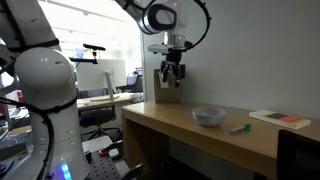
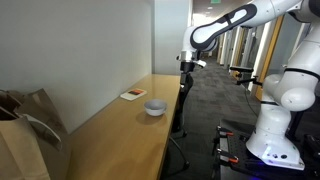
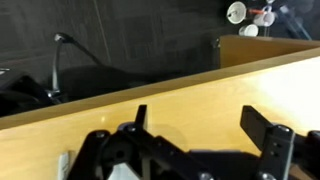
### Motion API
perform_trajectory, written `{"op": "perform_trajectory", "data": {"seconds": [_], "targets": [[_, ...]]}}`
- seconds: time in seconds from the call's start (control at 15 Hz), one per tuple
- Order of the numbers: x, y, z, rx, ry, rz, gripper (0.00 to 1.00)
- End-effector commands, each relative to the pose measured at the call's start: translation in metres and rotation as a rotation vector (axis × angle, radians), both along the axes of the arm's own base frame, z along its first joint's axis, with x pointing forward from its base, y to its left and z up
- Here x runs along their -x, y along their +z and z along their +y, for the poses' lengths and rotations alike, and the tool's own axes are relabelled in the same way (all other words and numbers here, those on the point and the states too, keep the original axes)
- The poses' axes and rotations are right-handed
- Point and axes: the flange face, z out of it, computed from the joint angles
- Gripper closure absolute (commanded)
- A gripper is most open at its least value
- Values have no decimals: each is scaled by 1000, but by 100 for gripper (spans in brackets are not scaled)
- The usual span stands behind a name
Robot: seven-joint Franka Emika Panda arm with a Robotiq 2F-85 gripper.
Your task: Move the bowl slightly forward
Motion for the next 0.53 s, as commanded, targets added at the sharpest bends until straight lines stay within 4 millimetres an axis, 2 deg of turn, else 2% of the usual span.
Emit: {"op": "perform_trajectory", "data": {"seconds": [0.0,0.27,0.47], "targets": [[-29,-11,-29,20,-87,-29,0],[-65,-50,-71,19,-165,14,0],[-95,-76,-91,-27,-196,33,0]]}}
